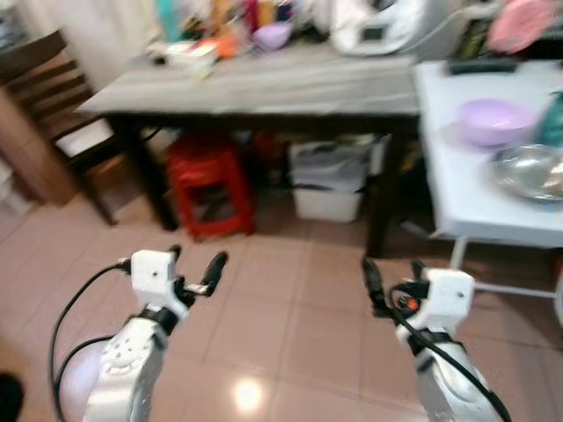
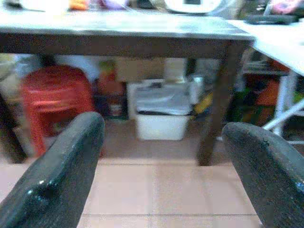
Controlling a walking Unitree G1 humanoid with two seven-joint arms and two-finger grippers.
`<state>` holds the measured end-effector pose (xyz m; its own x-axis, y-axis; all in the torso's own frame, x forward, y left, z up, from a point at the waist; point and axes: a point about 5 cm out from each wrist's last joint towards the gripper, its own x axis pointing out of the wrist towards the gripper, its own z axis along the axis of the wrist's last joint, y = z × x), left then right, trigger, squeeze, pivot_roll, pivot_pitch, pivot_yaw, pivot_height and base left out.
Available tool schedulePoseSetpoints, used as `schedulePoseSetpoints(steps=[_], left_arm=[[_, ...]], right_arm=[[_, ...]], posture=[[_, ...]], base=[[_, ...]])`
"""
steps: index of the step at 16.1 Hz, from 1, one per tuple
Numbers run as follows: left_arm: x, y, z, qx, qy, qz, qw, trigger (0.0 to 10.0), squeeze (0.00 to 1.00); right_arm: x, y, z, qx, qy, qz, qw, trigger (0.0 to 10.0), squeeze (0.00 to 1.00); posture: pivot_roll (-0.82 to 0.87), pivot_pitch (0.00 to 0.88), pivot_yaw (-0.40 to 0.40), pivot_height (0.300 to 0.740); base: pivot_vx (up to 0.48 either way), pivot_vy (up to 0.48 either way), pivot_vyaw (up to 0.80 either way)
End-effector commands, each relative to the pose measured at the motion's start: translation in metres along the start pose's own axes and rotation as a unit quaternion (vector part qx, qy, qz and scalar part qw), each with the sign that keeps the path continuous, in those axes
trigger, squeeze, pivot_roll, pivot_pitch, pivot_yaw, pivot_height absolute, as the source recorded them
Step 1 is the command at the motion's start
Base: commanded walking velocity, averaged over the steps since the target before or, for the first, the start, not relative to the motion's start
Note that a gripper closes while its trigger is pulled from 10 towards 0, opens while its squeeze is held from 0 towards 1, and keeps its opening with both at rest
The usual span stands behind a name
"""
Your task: Setting the table
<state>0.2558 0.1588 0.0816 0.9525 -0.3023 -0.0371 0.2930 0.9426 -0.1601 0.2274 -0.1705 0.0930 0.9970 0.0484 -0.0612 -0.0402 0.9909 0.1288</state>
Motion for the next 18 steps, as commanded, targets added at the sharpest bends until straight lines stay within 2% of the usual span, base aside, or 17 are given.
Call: schedulePoseSetpoints(steps=[1,4,6,8,11,14,16,18], left_arm=[[-0.005,0.008,0.000,0.008,0.004,0.011,1.000,10.0,0.00],[-0.005,0.006,-0.006,0.004,0.009,0.012,1.000,10.0,0.00],[-0.002,0.009,-0.012,0.005,0.020,0.033,0.999,10.0,0.00],[0.003,0.013,-0.019,-0.002,0.039,0.057,0.998,10.0,0.00],[0.003,0.017,-0.022,-0.014,0.032,0.091,0.995,10.0,0.00],[-0.008,0.006,-0.037,-0.031,0.034,0.106,0.993,10.0,0.00],[-0.011,0.003,-0.039,-0.015,0.027,0.121,0.992,10.0,0.00],[-0.012,0.001,-0.038,-0.018,0.024,0.114,0.993,10.0,0.00]], right_arm=[[0.002,0.004,0.002,0.007,-0.007,0.006,1.000,10.0,0.00],[0.003,0.003,-0.001,0.005,-0.003,0.005,1.000,10.0,0.00],[0.005,0.002,-0.003,-0.008,0.009,0.008,1.000,10.0,0.00],[0.007,-0.007,-0.005,-0.039,0.024,0.001,0.999,10.0,0.00],[0.009,-0.013,-0.006,-0.058,0.043,0.015,0.997,10.0,0.00],[0.010,-0.011,-0.009,-0.052,0.054,0.045,0.996,10.0,0.00],[0.013,-0.011,-0.005,-0.058,0.041,0.040,0.997,10.0,0.00],[0.013,-0.008,-0.001,-0.060,0.028,0.041,0.997,10.0,0.00]], posture=[[-0.02,0.000,0.100,0.740],[-0.02,0.000,0.094,0.740],[-0.02,0.000,0.083,0.740],[-0.03,0.000,0.034,0.740],[-0.04,0.000,-0.012,0.740],[-0.04,0.000,-0.038,0.740],[-0.03,0.000,-0.053,0.740],[-0.04,0.000,-0.044,0.740]], base=[[0.401,0.000,0.00],[0.309,0.000,0.00],[0.000,0.000,0.00],[0.000,0.000,0.00],[0.000,0.000,0.00],[0.000,0.000,0.00],[0.000,0.000,0.00],[0.000,0.000,0.00]])
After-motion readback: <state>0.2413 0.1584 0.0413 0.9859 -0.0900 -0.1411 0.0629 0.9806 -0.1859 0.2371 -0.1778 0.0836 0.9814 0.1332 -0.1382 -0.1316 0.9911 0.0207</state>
